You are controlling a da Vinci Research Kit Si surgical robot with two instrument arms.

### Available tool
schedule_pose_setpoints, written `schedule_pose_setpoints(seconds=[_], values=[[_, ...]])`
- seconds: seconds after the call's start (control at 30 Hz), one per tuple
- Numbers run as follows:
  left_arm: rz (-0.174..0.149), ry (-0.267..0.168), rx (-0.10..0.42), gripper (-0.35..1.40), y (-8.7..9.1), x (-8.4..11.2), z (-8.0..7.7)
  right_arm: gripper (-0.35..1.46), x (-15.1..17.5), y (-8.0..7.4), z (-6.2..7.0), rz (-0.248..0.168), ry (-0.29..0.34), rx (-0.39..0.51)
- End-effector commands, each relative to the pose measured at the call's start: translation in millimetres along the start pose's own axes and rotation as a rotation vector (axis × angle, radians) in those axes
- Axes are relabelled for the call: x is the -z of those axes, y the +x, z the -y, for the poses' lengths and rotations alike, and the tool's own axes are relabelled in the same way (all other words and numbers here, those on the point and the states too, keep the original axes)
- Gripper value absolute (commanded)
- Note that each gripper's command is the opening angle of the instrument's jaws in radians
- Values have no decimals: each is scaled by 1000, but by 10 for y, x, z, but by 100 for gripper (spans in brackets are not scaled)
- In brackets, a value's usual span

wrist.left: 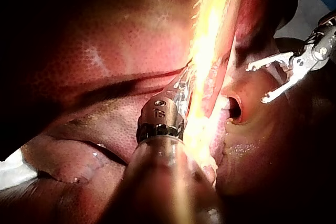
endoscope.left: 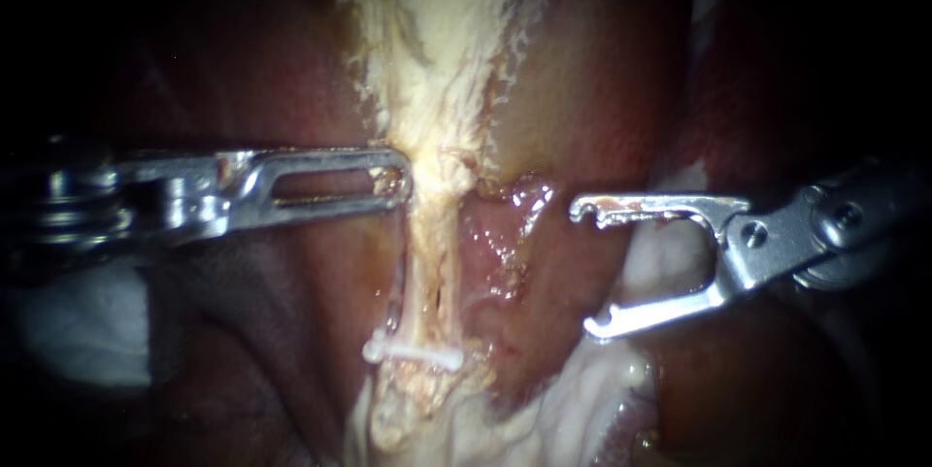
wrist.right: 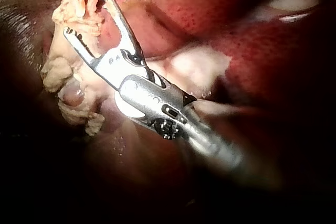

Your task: Going back first clip left tube

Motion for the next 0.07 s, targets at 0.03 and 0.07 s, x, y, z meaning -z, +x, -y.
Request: schedule_pose_setpoints(seconds=[0.03, 0.07], values=[[-1, 1, 0, -35, -1, 1, -1, 60, 0, 0, 0, 0, 0, 0], [-1, 1, -1, -35, -1, 2, -2, 60, 0, 0, 0, 0, 0, 0]])
